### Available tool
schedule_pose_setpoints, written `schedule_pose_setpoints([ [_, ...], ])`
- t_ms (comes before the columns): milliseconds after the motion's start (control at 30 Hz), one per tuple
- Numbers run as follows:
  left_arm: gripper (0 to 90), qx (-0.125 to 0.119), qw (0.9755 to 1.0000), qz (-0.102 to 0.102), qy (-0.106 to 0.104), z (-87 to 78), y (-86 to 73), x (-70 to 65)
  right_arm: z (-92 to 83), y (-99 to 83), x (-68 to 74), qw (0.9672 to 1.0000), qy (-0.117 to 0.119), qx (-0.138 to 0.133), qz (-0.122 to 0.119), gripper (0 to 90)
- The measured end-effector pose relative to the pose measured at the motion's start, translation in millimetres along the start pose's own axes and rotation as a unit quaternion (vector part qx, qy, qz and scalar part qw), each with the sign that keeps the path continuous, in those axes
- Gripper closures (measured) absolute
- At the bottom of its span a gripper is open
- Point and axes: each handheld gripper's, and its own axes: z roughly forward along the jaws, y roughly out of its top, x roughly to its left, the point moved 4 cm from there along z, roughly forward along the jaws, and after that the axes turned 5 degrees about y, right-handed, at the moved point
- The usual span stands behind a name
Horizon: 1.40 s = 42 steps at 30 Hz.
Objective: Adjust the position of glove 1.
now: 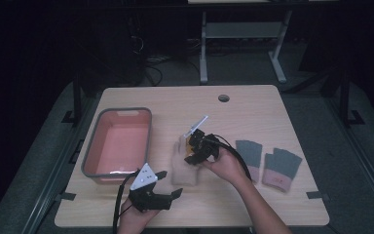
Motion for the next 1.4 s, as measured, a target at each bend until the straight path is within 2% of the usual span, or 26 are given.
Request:
schedule_pose_setpoints([
  [33,19.5,0.002,1.0,0.003,0.0,0.9,-0.3,0.9,-2.7,-1.1,-0.5,1.0,0.002,-0.006,0.005,43.7],
  [200,20.6,0.008,0.9999,-0.011,-0.002,4.1,-0.2,1.7,-18.5,-10.4,-0.1,0.9989,0.009,-0.034,0.032,39.0],
  [333,21.8,0.007,0.9997,-0.021,0.004,6.3,3.2,-0.2,-26.5,-21.7,2.7,0.9983,0.003,-0.042,0.04,35.6],
  [400,22.3,0.01,0.9996,-0.027,0.0,7.7,5.2,-1.1,-32.3,-30.8,4.0,0.9979,-0.004,-0.048,0.043,34.3],
  [533,24.5,0.027,0.9992,-0.027,0.005,11.8,8.4,-1.1,-43.7,-46.3,4.7,0.9964,-0.004,-0.063,0.057,32.7],
  [633,24.4,0.03,0.9988,-0.037,0.013,13.9,10.2,1.1,-49.6,-56.4,6.7,0.9952,-0.002,-0.074,0.064,30.5],
  [767,24.3,0.044,0.9972,-0.056,0.024,20.5,16.9,5.3,-54.5,-71.6,10.1,0.995,-0.006,-0.074,0.067,29.1],
  [833,24.4,0.054,0.996,-0.065,0.032,24.7,20.2,7.6,-55.4,-78.3,10.8,0.9953,-0.008,-0.073,0.064,28.7],
  [900,24.6,0.064,0.9938,-0.083,0.037,29.9,22.7,10.7,-56.6,-84.9,10.6,0.995,-0.012,-0.075,0.066,28.6],
  [933,24.7,0.064,0.9938,-0.083,0.037,29.9,22.7,10.7,-57.2,-87.2,10.5,0.9946,-0.012,-0.076,0.069,28.6],
  [967,24.8,0.079,0.9908,-0.102,0.04,37.0,23.7,12.5,-57.5,-91.3,9.2,0.9939,-0.014,-0.082,0.073,28.6],
  [1000,24.8,0.079,0.9908,-0.102,0.04,37.0,23.7,12.5,-57.5,-91.3,9.2,0.9939,-0.014,-0.082,0.073,28.6],
  [1033,24.8,0.102,0.9883,-0.101,0.051,42.1,23.8,14.3,-58.7,-95.8,6.2,0.9943,-0.018,-0.077,0.072,28.3],
  [1067,24.8,0.108,0.9873,-0.102,0.055,44.0,23.9,15.1,-60.2,-98.1,5.3,0.9937,-0.022,-0.081,0.074,28.3],
  [1233,26.8,0.123,0.9823,-0.125,0.066,51.4,23.3,23.4,-60.8,-108.0,5.5,0.9925,-0.015,-0.086,0.086,28.3],
  [1267,29.4,0.124,0.9818,-0.127,0.066,53.4,23.0,24.8,-60.5,-108.4,5.7,0.9929,-0.016,-0.084,0.083,28.3],
  [1300,30.3,0.129,0.9802,-0.134,0.067,55.5,22.5,26.2,-60.2,-108.0,6.5,0.9927,-0.014,-0.086,0.084,28.3],
  [1367,29.9,0.132,0.9778,-0.148,0.067,59.5,21.5,28.0,-59.8,-106.4,8.4,0.9928,-0.013,-0.086,0.082,28.3],
  [1400,29.6,0.136,0.9769,-0.151,0.067,61.4,21.0,28.5,-59.2,-105.9,8.2,0.9932,-0.016,-0.089,0.074,28.2],
])
